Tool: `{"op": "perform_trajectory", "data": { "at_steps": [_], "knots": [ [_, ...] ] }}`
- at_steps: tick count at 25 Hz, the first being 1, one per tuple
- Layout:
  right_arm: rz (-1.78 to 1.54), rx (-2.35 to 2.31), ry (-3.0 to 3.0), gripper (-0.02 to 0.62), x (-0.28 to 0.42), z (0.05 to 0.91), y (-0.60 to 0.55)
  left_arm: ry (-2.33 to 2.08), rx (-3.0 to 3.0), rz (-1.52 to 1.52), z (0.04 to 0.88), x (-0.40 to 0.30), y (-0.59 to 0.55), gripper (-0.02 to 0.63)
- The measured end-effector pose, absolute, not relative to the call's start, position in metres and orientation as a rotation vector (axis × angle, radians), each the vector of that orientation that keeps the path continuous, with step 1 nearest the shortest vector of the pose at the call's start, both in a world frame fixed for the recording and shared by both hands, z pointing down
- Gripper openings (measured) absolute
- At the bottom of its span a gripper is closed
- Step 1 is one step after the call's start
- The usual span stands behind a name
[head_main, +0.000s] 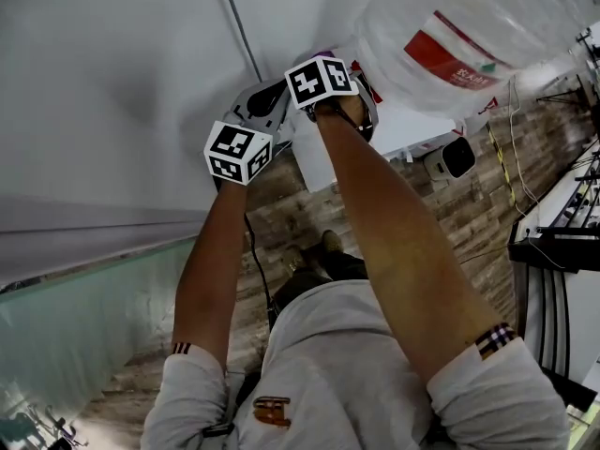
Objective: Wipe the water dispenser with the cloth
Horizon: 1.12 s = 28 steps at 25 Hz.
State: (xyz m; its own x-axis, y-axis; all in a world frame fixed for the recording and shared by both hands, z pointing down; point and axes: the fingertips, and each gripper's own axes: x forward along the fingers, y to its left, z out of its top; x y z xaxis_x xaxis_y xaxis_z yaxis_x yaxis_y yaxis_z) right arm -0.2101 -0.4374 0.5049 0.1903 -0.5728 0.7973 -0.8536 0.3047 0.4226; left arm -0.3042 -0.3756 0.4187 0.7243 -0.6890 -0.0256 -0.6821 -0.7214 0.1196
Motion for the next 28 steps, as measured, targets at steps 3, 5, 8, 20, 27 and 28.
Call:
{"op": "perform_trajectory", "data": {
  "at_steps": [3,5,8,20,27,28],
  "knots": [
    [0.319,1.363,-1.493,0.110,-0.207,0.503,-0.425,-1.118,2.832,-0.107,0.414,-0.302,-0.372,-0.002],
    [0.319,1.361,-1.503,0.110,-0.205,0.501,-0.417,-1.109,2.846,-0.111,0.410,-0.299,-0.369,-0.002],
    [0.335,1.353,-1.534,0.110,-0.203,0.500,-0.403,-1.097,2.852,-0.109,0.408,-0.294,-0.362,-0.002],
    [0.407,1.355,-1.641,0.110,-0.185,0.499,-0.359,-1.030,2.873,-0.080,0.410,-0.259,-0.329,-0.002],
    [0.460,1.322,-1.712,0.110,-0.184,0.496,-0.337,-1.032,2.881,-0.087,0.406,-0.256,-0.314,-0.002],
    [0.463,1.317,-1.727,0.110,-0.184,0.495,-0.335,-1.030,2.883,-0.092,0.405,-0.255,-0.312,-0.002]
  ]
}}
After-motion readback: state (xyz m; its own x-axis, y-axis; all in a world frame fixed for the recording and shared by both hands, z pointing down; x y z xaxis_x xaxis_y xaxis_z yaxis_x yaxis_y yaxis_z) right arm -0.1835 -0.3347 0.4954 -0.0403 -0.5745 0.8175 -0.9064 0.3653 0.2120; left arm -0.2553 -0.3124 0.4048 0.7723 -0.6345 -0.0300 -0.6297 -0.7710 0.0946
